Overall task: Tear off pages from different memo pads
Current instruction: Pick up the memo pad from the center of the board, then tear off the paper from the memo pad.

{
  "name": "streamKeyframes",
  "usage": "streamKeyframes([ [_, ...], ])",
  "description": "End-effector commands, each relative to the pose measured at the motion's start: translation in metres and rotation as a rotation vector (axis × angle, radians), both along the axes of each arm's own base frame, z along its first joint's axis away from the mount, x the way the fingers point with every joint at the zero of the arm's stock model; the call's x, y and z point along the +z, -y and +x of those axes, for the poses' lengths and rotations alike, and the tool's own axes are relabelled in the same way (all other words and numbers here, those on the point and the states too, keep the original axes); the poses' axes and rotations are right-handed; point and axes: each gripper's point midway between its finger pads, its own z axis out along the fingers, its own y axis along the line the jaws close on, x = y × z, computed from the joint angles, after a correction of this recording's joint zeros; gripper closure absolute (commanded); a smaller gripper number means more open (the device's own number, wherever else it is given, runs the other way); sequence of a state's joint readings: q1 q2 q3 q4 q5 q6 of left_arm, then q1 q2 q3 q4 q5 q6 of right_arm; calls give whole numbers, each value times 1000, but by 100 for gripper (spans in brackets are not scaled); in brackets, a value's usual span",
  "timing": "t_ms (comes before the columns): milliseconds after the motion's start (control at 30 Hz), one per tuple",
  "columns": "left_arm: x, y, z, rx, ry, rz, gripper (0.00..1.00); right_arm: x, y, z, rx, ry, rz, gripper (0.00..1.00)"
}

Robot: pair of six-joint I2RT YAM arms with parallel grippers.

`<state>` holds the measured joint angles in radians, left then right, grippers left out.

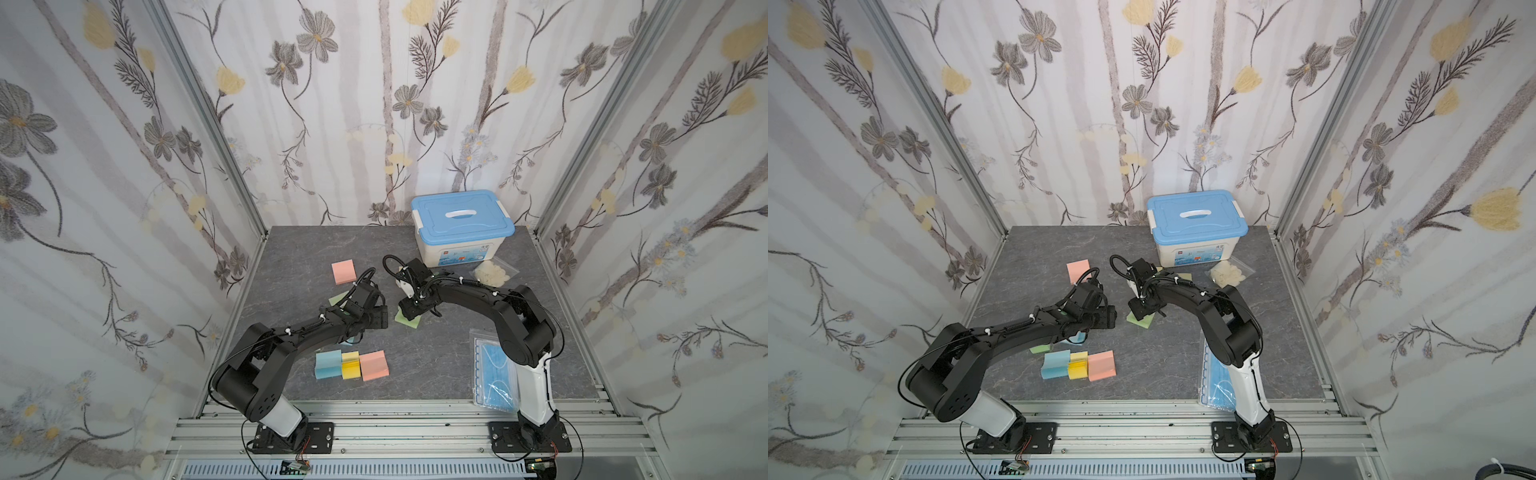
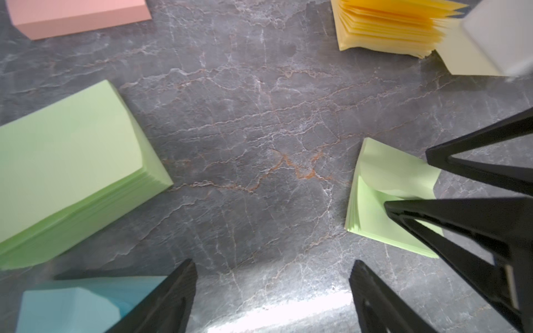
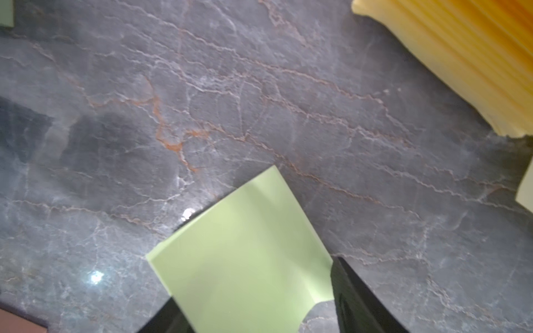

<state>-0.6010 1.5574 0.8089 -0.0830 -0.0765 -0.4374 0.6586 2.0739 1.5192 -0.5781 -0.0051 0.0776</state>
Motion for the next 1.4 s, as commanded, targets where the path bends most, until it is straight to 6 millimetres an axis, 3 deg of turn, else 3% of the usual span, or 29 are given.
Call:
streamKeyframes([
  [0, 5, -10, 1, 34, 26, 14, 14, -2, 1, -10, 57, -29, -57, 41],
  [100, 10, -15, 1, 46, 43, 12, 14, 1, 0, -11, 70, -19, -71, 56],
  [200, 14, -19, 0, 57, 60, 13, 14, 6, 1, -11, 88, -15, -75, 93],
  [233, 14, -20, -1, 57, 65, 10, 14, 10, 1, -12, 95, -11, -74, 100],
  [433, 21, -10, -4, 12, 81, -49, 14, 53, 6, -10, 193, 98, -80, 100],
  [533, 32, 4, -9, -56, 109, -130, 14, 82, 1, -20, 325, 155, -31, 100],
  [733, 71, 24, -26, -199, 238, -294, 13, 133, -15, -57, 602, 281, 141, 100],
  [867, 108, 36, -45, -326, 353, -413, 12, 160, -17, -81, 750, 359, 207, 100],
  [1133, 134, 69, -84, -575, 406, -550, 12, 190, -12, -121, 965, 473, 283, 100],
  [1367, 144, 76, -99, -641, 440, -565, 14, 201, -10, -148, 1074, 517, 354, 100],
])
